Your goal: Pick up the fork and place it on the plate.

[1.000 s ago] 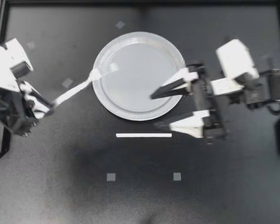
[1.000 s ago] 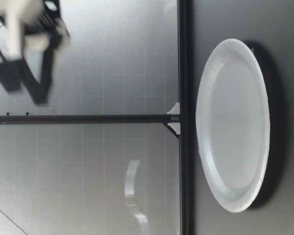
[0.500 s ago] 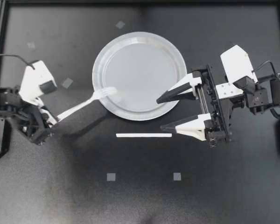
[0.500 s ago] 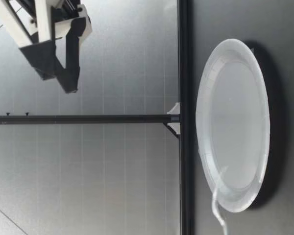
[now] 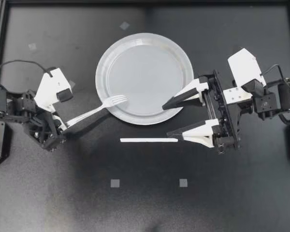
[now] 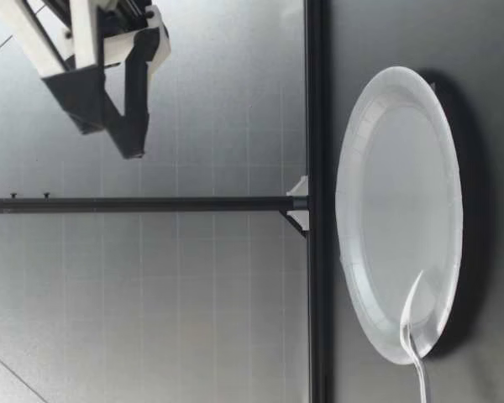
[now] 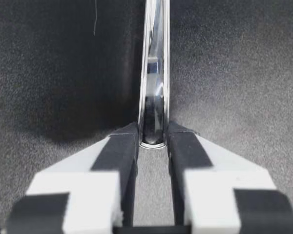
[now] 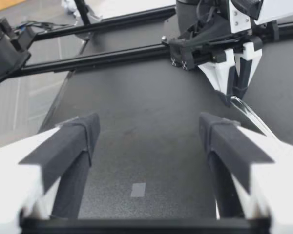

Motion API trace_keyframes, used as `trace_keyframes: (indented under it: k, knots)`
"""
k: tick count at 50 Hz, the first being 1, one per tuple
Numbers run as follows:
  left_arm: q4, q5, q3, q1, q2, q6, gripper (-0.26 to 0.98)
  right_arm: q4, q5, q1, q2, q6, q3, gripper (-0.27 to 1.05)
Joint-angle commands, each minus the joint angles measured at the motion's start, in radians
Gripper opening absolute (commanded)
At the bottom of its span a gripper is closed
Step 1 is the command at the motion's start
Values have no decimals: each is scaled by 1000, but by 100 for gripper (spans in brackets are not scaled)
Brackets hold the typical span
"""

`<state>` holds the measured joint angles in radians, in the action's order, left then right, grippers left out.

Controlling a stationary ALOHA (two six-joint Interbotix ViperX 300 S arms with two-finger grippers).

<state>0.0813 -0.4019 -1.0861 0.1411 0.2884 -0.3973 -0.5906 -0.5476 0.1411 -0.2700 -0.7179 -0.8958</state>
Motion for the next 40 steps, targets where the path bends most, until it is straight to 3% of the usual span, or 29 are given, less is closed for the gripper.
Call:
trace_keyframes:
  k: [1, 40]
  knots:
    - [2, 14, 12, 2, -8, 3, -7, 8, -9, -3, -6, -2, 12, 73]
    - [6, 78, -23, 3, -81, -14, -6, 34, -32, -5, 25, -2, 17, 73]
